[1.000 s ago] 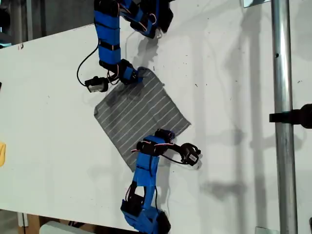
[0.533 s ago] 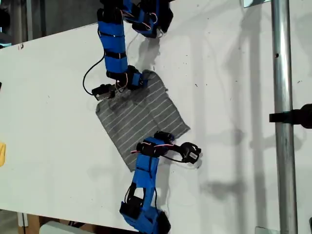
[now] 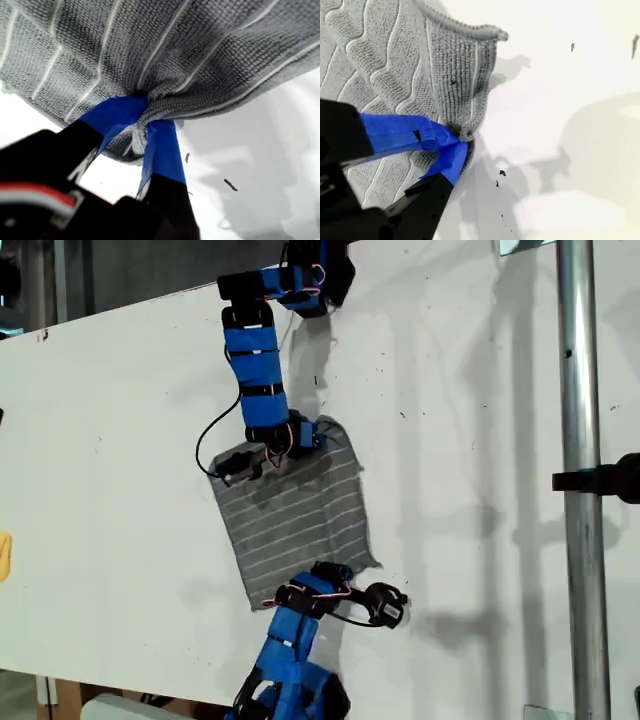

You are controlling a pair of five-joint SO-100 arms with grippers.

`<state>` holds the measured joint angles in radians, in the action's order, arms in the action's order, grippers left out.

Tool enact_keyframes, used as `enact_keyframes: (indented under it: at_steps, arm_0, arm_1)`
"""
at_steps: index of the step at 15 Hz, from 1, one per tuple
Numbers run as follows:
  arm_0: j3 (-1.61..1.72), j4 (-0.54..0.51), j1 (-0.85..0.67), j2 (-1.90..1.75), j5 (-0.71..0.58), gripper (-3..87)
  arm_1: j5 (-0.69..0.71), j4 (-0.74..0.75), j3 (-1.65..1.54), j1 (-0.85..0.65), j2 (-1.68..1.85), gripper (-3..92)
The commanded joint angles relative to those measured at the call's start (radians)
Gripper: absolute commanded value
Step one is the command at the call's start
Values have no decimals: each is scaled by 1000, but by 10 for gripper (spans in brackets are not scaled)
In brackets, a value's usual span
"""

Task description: Grasp corners of a towel and fold twice.

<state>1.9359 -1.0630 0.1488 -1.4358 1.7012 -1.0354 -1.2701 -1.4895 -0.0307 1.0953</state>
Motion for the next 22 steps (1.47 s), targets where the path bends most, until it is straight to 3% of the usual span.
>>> enact_keyframes:
  at_steps: [1, 4, 6, 9, 14, 22]
  arm_0:
    - [-91, -189, 49, -54, 6, 113]
    - [-313, -479, 100, -75, 41, 283]
    - [-445, -609, 114, -158, 51, 289]
    - [-503, -603, 63, -229, -20, 284]
    - [-765, -509, 41, 192, -92, 292]
    - [-784, -290, 69, 494, -14, 238]
  arm_1:
    - [6, -28, -9, 0, 14, -3]
    - [12, -34, -9, -11, 17, -3]
    - [17, -40, -11, -17, 17, -3]
    - [32, -51, -14, -38, 40, -3]
    - [69, -83, -14, -75, 84, -3]
    - [69, -89, -14, -71, 97, -3]
